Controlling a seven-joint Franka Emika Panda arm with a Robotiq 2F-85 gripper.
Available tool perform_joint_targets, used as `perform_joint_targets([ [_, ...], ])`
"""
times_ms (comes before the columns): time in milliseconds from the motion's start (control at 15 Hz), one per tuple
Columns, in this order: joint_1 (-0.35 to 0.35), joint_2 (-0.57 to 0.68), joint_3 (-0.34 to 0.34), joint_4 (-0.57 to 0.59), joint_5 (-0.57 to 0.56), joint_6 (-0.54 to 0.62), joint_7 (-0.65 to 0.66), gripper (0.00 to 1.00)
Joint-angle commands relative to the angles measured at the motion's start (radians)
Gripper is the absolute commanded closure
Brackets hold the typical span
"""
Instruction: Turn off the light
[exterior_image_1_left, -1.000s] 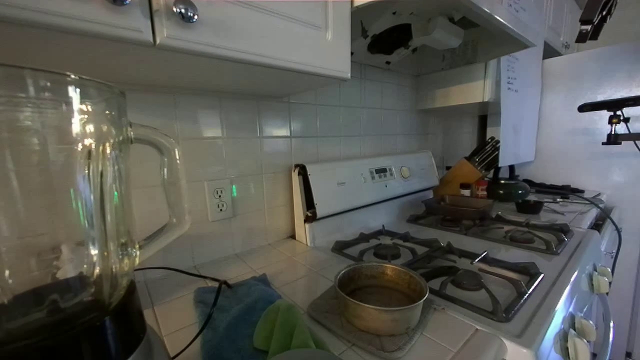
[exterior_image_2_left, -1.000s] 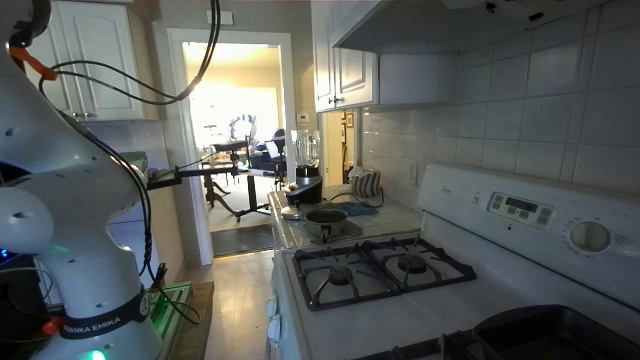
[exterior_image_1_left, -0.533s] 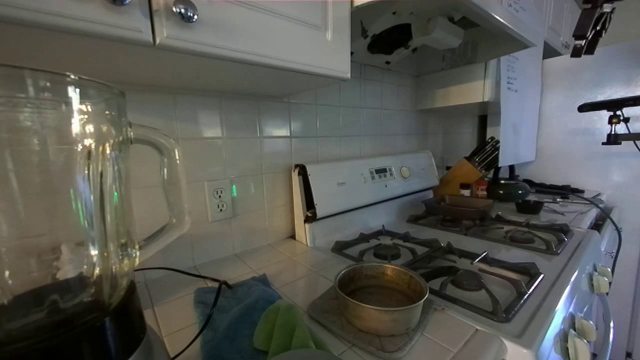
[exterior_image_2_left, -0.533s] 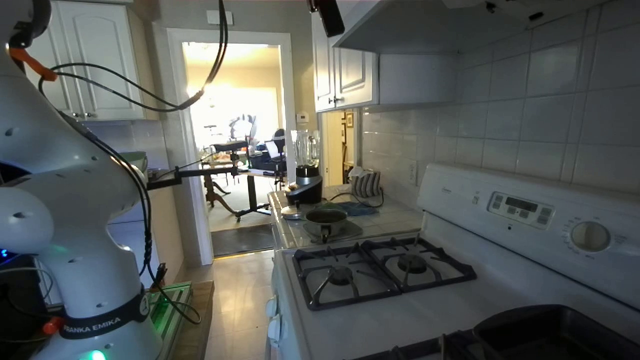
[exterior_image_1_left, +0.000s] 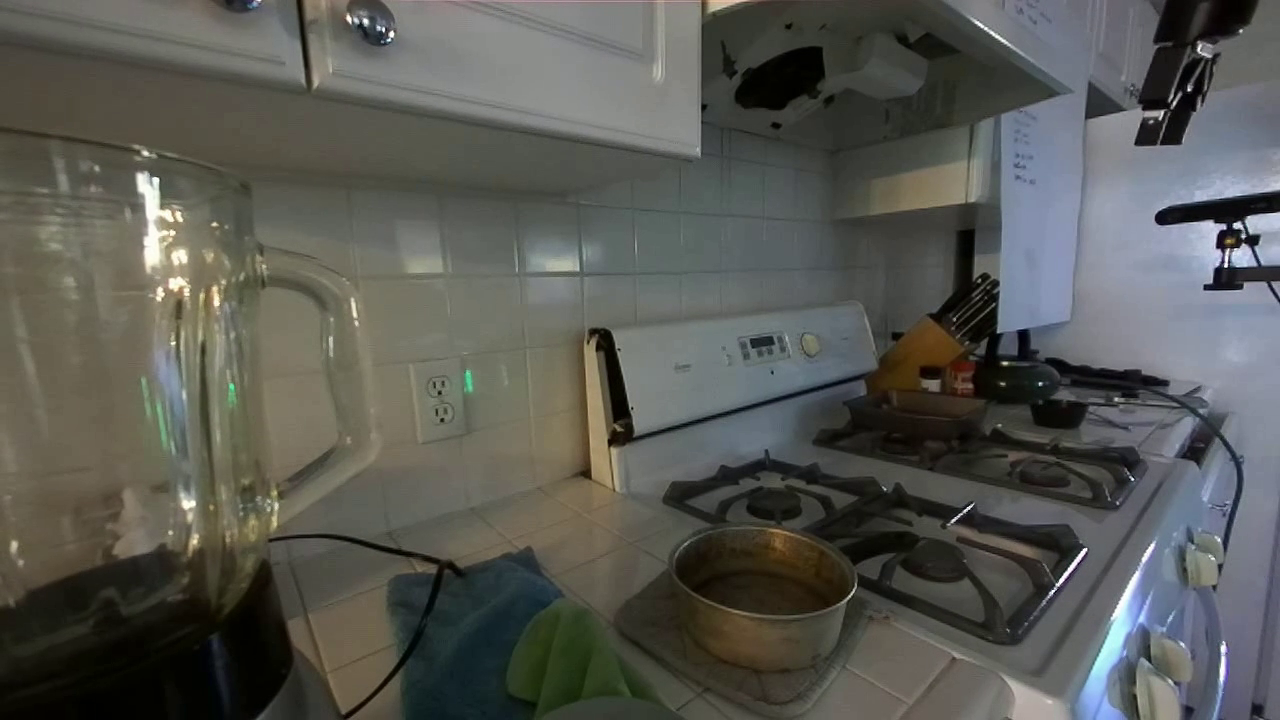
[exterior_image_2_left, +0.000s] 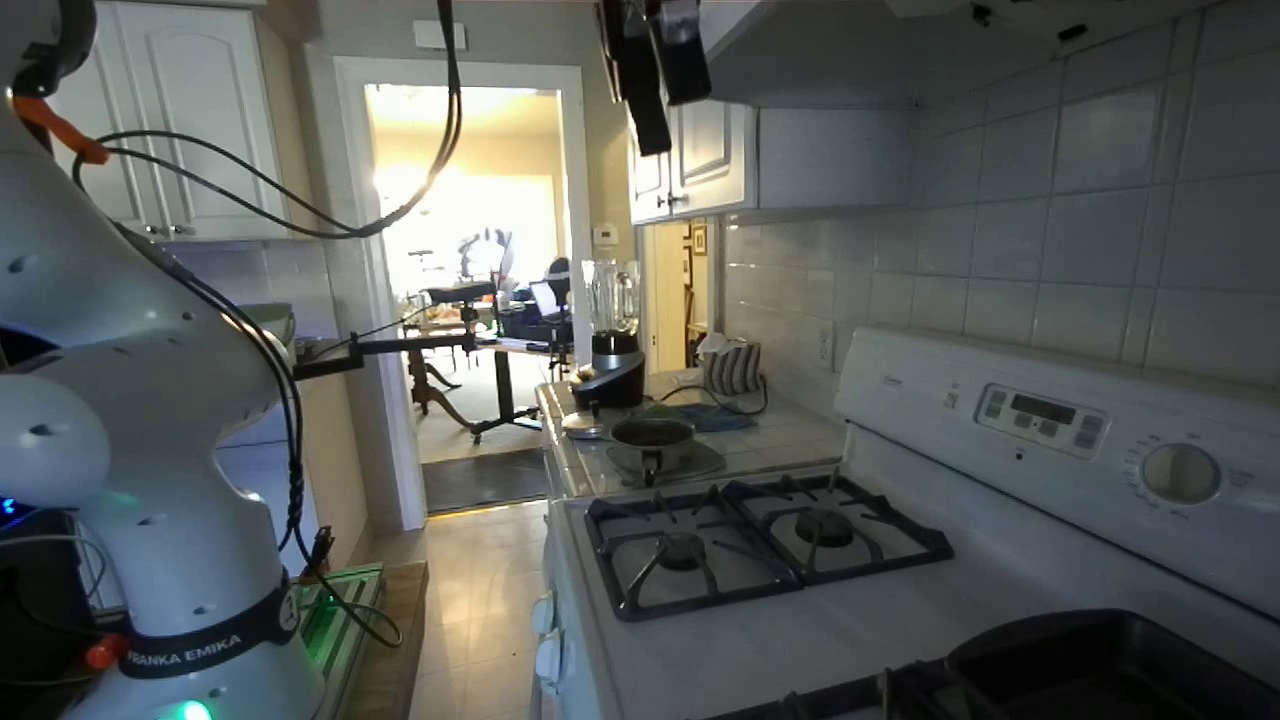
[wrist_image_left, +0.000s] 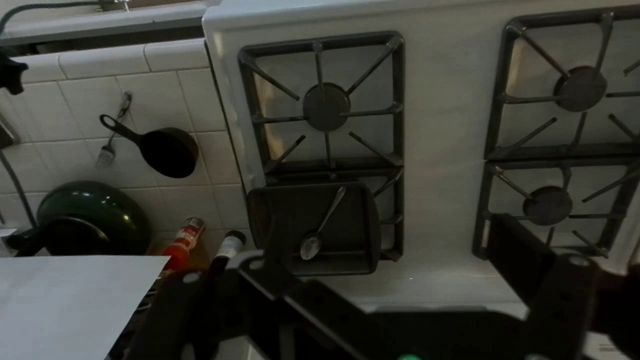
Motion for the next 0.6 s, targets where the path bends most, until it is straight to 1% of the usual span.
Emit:
perform_joint_targets([
  [0,0.027,-0.031,-0.012,-0.062,0.059,0.004,0.002,0.00],
  [533,0.079,-0.009,-0.013,-0.090,0.110,0.016,-0.066,0.00],
])
